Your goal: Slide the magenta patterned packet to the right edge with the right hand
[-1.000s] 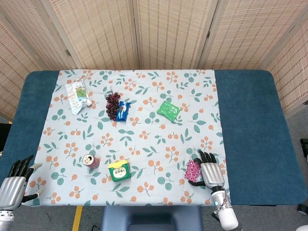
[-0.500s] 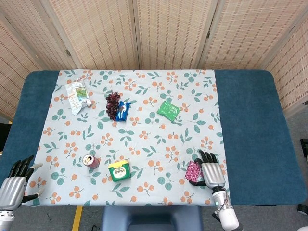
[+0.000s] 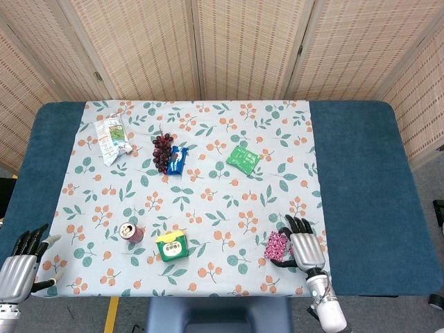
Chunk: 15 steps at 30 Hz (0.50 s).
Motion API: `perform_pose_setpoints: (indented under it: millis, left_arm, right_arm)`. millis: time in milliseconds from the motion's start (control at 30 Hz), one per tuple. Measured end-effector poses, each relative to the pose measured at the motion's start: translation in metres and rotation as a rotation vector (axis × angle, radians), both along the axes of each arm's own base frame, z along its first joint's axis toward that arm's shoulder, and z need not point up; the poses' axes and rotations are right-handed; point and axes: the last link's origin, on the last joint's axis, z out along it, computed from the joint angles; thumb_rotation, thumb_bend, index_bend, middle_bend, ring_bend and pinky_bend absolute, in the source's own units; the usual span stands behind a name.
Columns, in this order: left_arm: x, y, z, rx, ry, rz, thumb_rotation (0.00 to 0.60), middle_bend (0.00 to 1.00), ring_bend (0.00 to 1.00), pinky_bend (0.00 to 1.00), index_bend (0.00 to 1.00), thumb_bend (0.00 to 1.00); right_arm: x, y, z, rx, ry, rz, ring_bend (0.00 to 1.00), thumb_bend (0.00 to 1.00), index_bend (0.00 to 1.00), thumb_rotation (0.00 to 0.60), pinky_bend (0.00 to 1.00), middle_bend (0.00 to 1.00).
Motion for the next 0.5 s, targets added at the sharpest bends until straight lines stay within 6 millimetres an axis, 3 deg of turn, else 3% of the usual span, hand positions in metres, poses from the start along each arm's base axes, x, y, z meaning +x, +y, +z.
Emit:
perform_pose_setpoints:
  millis: [200, 500]
  left_arm:
    - [0.001, 0.000, 0.000, -0.002, -0.001, -0.003, 0.600, 0.07, 0.09, 0.00, 0.23, 0.24]
    - [0.004, 0.001, -0.001, -0.004, -0.001, -0.007, 0.600, 0.07, 0.09, 0.00, 0.23, 0.24]
  right_arm:
    - [-0.003, 0.001, 0.016, -0.023, -0.016, -0.004, 0.00, 0.16, 0.30, 0.392, 0.00, 0.08]
    - [-0.034, 0.003, 0.038, -0.036, 0.001, -0.070, 0.00, 0.16, 0.30, 0.392, 0.00, 0.08]
